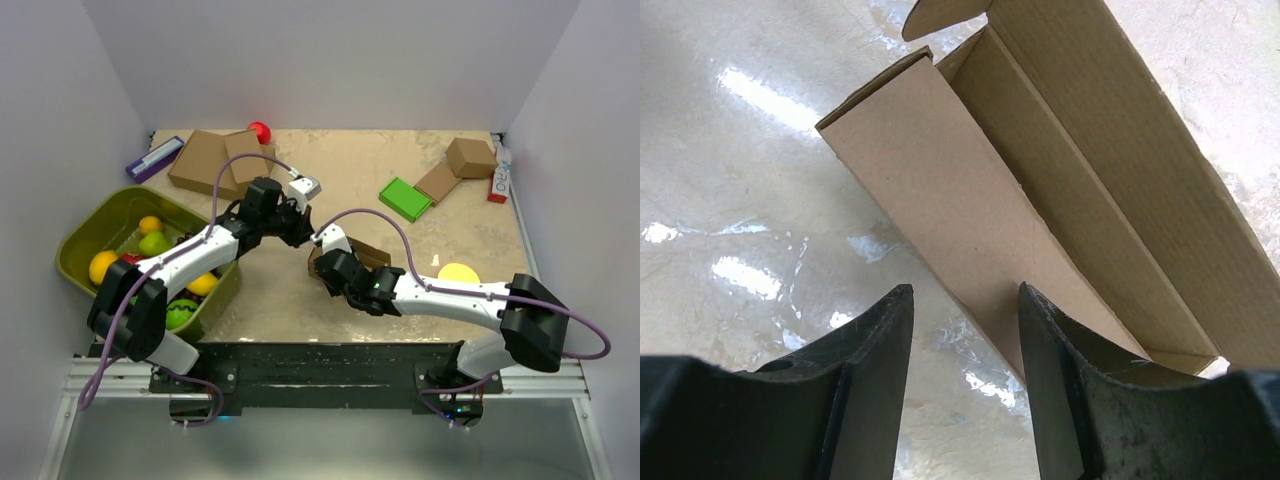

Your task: Fold the paper box

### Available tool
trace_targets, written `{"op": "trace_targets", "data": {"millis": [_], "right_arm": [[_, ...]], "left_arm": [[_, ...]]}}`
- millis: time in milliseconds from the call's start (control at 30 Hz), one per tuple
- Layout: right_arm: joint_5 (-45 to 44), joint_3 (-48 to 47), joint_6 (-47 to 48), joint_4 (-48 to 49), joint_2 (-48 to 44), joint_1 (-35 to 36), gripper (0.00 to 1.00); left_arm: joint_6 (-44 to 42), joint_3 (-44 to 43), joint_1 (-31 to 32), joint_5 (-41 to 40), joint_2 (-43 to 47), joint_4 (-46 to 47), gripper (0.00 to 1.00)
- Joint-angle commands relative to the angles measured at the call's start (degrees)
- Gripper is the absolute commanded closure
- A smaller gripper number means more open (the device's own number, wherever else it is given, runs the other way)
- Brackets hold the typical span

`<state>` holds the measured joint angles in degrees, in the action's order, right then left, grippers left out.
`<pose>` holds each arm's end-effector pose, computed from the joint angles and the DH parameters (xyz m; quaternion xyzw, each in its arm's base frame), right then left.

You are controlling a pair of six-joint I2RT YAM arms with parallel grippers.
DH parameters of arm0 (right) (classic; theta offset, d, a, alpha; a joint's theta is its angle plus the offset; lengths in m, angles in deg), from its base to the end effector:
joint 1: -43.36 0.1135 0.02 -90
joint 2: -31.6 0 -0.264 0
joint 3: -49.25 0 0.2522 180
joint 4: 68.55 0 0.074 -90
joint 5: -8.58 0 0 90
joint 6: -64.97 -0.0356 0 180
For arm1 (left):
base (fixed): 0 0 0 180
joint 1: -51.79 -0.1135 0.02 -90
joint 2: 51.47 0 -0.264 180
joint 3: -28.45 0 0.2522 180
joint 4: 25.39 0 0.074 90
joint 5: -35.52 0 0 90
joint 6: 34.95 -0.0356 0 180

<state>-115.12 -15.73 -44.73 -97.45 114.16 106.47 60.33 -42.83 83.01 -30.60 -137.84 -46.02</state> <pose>0.1522 0.2565 0.2240 -0.2289 0.8656 0.0327 0.4442 0.2776 -0.1851 0.2491 0.2874 0.8272 -0.3146 0.3662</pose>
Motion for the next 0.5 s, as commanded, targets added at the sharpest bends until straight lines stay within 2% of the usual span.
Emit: {"op": "trace_targets", "data": {"millis": [0,467], "right_arm": [[-0.76,1.65,-2.71,-2.97,0.67,-0.18,0.51],[0.91,2.79,-4.2,-2.44,1.28,-1.67,0.52]], "left_arm": [[0.17,1.09,0.16,1.26,1.29,2.57,1.0],[2.28,5.04,0.59,-2.61,7.79,3.97,1.0]]}}
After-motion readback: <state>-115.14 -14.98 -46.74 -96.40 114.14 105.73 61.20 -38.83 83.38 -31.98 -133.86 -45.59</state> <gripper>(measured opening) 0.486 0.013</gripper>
